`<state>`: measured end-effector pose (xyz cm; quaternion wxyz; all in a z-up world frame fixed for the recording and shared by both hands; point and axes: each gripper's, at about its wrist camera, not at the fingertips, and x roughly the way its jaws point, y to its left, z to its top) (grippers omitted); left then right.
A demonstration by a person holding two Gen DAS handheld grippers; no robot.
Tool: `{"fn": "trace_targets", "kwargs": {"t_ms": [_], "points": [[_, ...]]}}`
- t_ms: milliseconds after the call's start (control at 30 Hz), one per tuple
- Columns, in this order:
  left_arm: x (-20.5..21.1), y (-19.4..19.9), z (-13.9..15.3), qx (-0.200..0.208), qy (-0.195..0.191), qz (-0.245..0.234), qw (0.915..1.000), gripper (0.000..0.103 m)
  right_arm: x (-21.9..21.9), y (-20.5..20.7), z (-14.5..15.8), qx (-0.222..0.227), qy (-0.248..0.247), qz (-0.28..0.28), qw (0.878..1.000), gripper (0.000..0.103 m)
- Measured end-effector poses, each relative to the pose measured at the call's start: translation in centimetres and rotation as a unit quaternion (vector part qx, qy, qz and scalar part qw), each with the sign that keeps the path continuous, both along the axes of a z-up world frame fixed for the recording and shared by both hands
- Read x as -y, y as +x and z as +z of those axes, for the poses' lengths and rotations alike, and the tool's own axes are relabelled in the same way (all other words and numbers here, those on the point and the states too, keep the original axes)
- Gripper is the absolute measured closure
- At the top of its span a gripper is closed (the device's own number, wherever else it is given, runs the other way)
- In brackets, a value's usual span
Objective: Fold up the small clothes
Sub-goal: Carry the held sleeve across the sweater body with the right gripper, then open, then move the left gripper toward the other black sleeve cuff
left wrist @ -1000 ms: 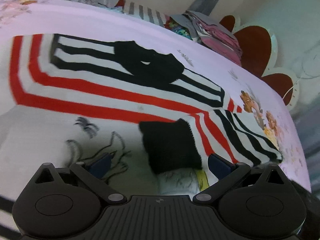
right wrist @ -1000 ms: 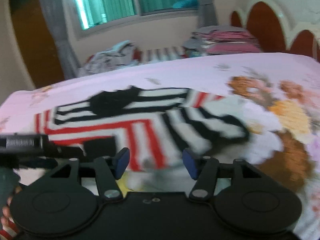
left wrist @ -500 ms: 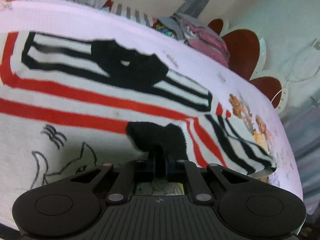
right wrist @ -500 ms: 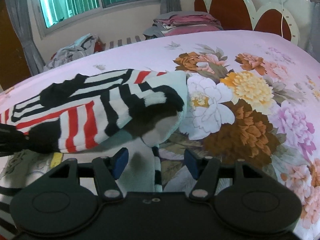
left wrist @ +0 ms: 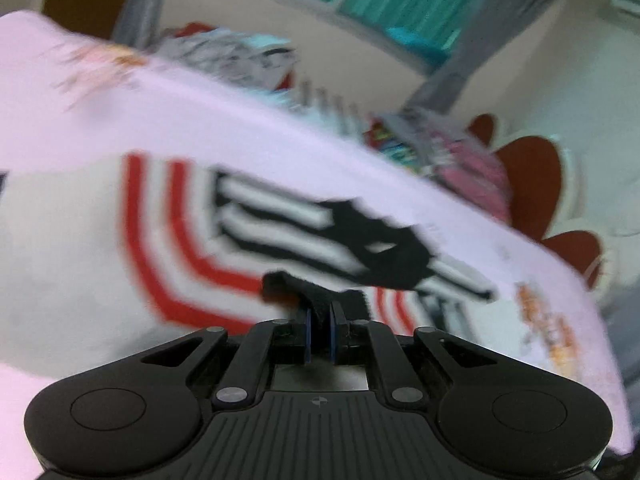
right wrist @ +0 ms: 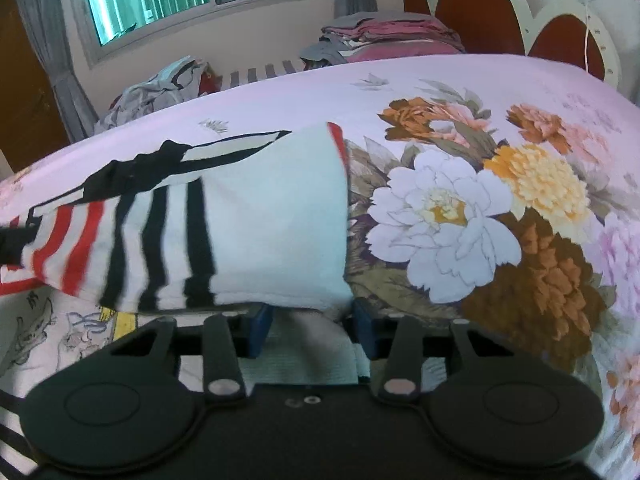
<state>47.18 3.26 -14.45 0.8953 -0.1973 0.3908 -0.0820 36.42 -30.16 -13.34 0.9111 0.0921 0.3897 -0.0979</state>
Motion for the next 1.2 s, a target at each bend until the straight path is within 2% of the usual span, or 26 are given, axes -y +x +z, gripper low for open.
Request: {"fn": "trace_targets", "kwargs": {"t_ms": [67,167,300,400,433,467,533,600,700,800,967,1100,1133,1167,1200], "points": [[0.1,-0.1,-1.8,-0.021,0.011,-0.003,0.9997,0.096,0.3,-0.2,0.0,0.001,0.003,-0.004,1.0,0.083],[1.0,-0.2,-3.3,-0.032,0.021,-0.007,0.9992,0.096,0.9,-0.5,-0.2,-0.002,0.006,-0.003,1.0,0.085],[1.4,-0.2,-3.0,-0.035,0.034,-0.01,0.9988,0.095,1.5,-0.8,-0.4,-0.009,0.012,-0.003,1.0,0.085],[0.9,-1.4,-1.2,-0.014,0.049,0.001,0.9987,0.095,2.0,-1.9,0.5,-0.002,0.022,-0.003,1.0,0.074],[0.8,-1.5,-0.8,-0.008,0.053,0.007,0.9986,0.085,2.3,-2.3,1.0,0.005,0.026,-0.004,1.0,0.071],[0.7,-1.7,-0.4,-0.002,0.053,0.012,0.9985,0.06,2.6,-2.7,1.5,0.014,0.029,-0.006,0.999,0.064],[0.7,-2.1,0.5,0.021,0.053,0.016,0.9982,0.036,3.0,-2.7,2.5,0.032,0.022,-0.008,0.999,0.053],[1.9,-1.8,1.0,0.036,0.061,-0.007,0.9975,0.036,3.5,-1.4,3.0,0.04,0.015,-0.007,0.999,0.051],[4.1,-0.5,0.6,0.026,0.049,-0.034,0.9979,0.036,4.2,1.5,2.9,0.041,0.031,-0.006,0.999,0.051],[6.2,0.6,-0.4,0.019,0.062,-0.052,0.9965,0.036,4.7,4.5,2.3,0.038,0.057,-0.002,0.998,0.051],[7.3,1.5,-2.1,0.001,0.08,-0.058,0.9951,0.036,5.3,9.0,1.1,0.032,0.067,-0.009,0.997,0.051],[6.7,1.6,-2.9,-0.001,0.071,-0.059,0.9957,0.036,6.4,12.1,0.2,0.028,0.094,-0.024,0.995,0.051],[6.7,1.6,-2.9,-0.002,0.07,-0.061,0.9956,0.036,6.4,12.6,0.0,0.026,0.097,-0.021,0.995,0.058],[6.6,1.6,-2.9,-0.002,0.071,-0.064,0.9954,0.036,6.2,13.1,-0.3,0.023,0.098,-0.011,0.995,0.077],[6.7,1.6,-2.9,-0.001,0.073,-0.067,0.9951,0.036,6.0,13.4,-0.4,0.018,0.091,-0.009,0.996,0.079]]}}
